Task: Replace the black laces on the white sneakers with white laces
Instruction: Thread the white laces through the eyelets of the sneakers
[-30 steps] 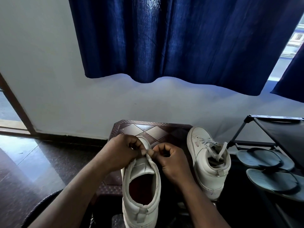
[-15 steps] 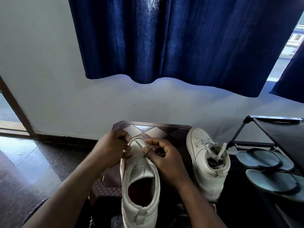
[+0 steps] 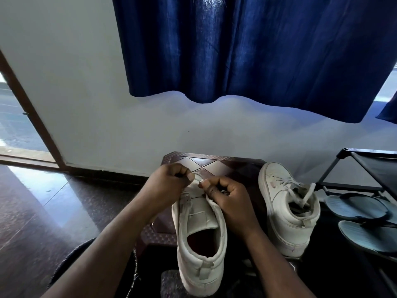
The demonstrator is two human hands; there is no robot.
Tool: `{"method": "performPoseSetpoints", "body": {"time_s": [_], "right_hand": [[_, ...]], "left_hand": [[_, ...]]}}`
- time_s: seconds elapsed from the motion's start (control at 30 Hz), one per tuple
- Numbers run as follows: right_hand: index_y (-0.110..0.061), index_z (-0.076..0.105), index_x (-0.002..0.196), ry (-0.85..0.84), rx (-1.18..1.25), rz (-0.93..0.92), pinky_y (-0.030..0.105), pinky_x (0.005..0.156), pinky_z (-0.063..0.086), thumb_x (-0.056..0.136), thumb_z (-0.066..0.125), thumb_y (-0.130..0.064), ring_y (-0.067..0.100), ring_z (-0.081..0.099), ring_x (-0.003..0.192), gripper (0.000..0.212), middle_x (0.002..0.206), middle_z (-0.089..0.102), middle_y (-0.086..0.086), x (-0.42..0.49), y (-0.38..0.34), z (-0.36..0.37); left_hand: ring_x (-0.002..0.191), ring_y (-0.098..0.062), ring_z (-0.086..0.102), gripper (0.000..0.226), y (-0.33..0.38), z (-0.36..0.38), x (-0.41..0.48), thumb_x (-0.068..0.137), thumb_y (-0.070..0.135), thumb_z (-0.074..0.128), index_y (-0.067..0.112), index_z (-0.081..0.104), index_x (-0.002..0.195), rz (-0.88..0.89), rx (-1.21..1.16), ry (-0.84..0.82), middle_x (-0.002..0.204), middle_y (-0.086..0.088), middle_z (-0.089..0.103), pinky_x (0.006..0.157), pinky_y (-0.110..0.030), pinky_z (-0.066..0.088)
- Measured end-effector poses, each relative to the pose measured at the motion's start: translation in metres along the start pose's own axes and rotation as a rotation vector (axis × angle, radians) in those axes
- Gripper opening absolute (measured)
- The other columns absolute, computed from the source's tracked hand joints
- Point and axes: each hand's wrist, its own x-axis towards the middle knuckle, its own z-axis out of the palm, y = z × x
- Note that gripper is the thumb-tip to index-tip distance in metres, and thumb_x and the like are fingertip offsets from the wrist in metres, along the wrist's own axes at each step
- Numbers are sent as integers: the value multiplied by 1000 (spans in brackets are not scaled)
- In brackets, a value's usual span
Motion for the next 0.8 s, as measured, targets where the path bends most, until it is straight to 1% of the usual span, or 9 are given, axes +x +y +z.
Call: {"method": "performPoseSetpoints", "body": {"time_s": [0.1, 0.2, 0.27, 0.33, 0.4, 0.47, 0.53, 0.63, 0.8], "right_hand": [[-19, 80, 86, -2, 9, -6, 25, 79, 52, 91, 79, -21, 5, 69, 82, 5, 90, 77, -8, 2, -1, 4], [-18, 76, 82, 42, 82, 3, 24, 69, 49, 93, 76, -16, 6, 60, 68, 11, 75, 72, -8, 0, -5, 5], [-14, 74, 80, 43, 150, 37, 28, 65, 47, 94, 72, -12, 9, 54, 62, 14, 69, 67, -2, -1, -9, 6], [-12, 73, 80, 14, 136, 51, 32, 65, 46, 96, 68, -10, 11, 51, 60, 17, 69, 69, 1, -2, -13, 8], [-14, 70, 78, 8, 45, 54, 33, 67, 47, 96, 67, -11, 9, 54, 58, 18, 75, 75, 1, -3, -16, 10], [-19, 68, 77, 30, -86, 38, 33, 68, 51, 94, 69, -16, 7, 61, 58, 17, 72, 75, -1, -4, -18, 10], [-22, 69, 77, 68, -205, -5, 35, 69, 55, 91, 72, -21, 10, 67, 61, 14, 67, 73, -4, -7, -19, 8], [-25, 73, 78, 111, -263, -32, 34, 68, 55, 89, 77, -25, 13, 69, 64, 12, 67, 72, -6, -13, -20, 8], [-22, 74, 72, 81, -58, 79, 31, 70, 49, 83, 78, -24, 8, 62, 66, 12, 69, 71, -7, -13, -21, 7]], "left_hand": [[65, -18, 45, 21, 2, -3, -4, 68, 45, 75, 26, 74, 76, 17, -36, -6, 64, 5, 56, 71, -37, 37], [65, -16, 46, 40, 8, -11, -17, 71, 50, 87, 15, 73, 86, 5, -52, -38, 69, 3, 56, 65, -32, 39], [67, -11, 50, 51, 11, -17, -30, 64, 57, 86, 18, 73, 92, -6, 40, -121, 74, 7, 62, 65, -31, 40], [75, -6, 57, 55, 15, -17, -44, 54, 61, 79, 28, 70, 98, -14, 293, -155, 88, 13, 66, 67, -28, 45], [84, -4, 58, 52, 16, -11, -51, 55, 57, 71, 33, 66, 102, 14, 582, -61, 95, 14, 62, 65, -21, 39], [88, -9, 59, 38, 18, -4, -52, 64, 49, 73, 32, 66, 96, 54, 681, 80, 90, 13, 64, 66, -21, 40], [83, -11, 63, 18, 20, 0, -53, 71, 43, 72, 31, 69, 84, 54, 687, 154, 80, 13, 67, 68, -27, 48], [81, -11, 67, 9, 21, 2, -54, 77, 37, 68, 32, 75, 79, 53, 727, 155, 77, 11, 72, 76, -30, 57], [79, -21, 67, 9, 19, 3, -47, 82, 35, 69, 32, 77, 79, -19, 634, 233, 73, 6, 71, 69, -30, 55]]}}
